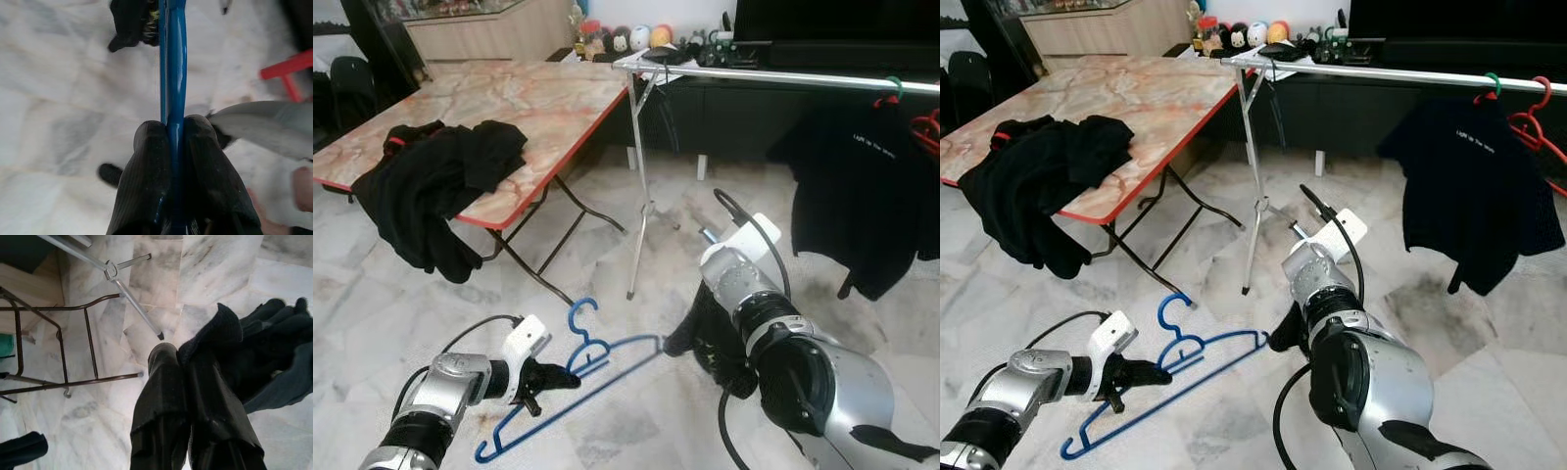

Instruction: Hang hanger

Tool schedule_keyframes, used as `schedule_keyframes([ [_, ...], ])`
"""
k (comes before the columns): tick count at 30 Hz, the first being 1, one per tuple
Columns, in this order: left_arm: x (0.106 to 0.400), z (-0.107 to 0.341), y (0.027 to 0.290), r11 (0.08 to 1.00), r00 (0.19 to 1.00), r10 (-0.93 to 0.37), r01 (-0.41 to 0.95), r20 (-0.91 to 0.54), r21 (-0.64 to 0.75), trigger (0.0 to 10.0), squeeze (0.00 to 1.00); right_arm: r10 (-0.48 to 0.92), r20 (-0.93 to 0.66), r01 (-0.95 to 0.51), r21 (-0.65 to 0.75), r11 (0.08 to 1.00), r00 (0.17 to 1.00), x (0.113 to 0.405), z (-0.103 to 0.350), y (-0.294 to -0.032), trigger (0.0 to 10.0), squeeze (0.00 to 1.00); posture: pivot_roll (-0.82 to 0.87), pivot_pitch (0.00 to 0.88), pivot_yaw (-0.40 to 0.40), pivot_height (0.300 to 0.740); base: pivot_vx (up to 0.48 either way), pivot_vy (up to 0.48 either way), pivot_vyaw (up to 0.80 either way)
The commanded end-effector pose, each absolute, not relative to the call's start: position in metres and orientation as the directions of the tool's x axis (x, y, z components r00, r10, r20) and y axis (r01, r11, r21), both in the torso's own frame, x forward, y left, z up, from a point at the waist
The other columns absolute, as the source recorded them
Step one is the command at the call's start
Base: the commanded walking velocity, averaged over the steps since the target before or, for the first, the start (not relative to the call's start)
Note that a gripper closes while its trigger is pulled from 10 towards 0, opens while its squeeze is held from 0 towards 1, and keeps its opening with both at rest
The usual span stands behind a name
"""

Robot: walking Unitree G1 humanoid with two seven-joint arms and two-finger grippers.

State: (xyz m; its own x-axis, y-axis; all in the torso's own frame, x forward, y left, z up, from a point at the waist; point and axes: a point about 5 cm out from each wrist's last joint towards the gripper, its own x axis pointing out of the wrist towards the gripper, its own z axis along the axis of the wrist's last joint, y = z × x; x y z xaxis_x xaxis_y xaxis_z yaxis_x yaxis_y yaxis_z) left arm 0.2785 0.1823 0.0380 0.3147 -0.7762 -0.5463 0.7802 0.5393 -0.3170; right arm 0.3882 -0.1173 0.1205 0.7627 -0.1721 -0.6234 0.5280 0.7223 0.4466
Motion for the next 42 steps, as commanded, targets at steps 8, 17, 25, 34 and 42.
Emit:
schedule_keyframes([
  [8,0.286,0.053,0.179,0.468,0.261,-0.841,0.789,-0.474,-0.398,10.0,0.0,-0.156,-0.613,0.499,0.442,0.745,0.775,0.389,0.124,-0.109,10.0,0.0,-0.12,0.0,0.156,0.74,0.0,0.0,0.0],
  [17,0.304,0.067,0.162,0.438,0.295,-0.89,0.765,-0.347,-0.473,10.0,0.0,-0.122,-0.615,0.474,0.451,0.756,0.779,0.388,0.123,-0.1,10.0,0.0,-0.13,0.0,0.153,0.74,0.0,0.0,0.0],
  [25,0.317,0.067,0.152,0.509,0.372,-0.852,0.754,-0.368,-0.415,10.0,0.0,-0.11,-0.616,0.471,0.462,0.751,0.78,0.389,0.124,-0.097,10.0,0.0,-0.15,0.0,0.162,0.74,0.0,0.0,0.0],
  [34,0.327,0.056,0.163,0.725,0.58,-0.672,0.642,-0.46,-0.249,10.0,0.0,-0.131,-0.621,0.494,0.458,0.74,0.772,0.389,0.123,-0.103,10.0,0.0,-0.14,0.0,0.165,0.74,0.0,0.0,0.0],
  [42,0.326,0.055,0.163,0.748,0.629,-0.656,0.617,-0.418,-0.244,10.0,0.0,-0.134,-0.619,0.494,0.457,0.74,0.773,0.389,0.124,-0.103,10.0,0.0,-0.13,0.0,0.163,0.74,0.0,0.0,0.0],
])
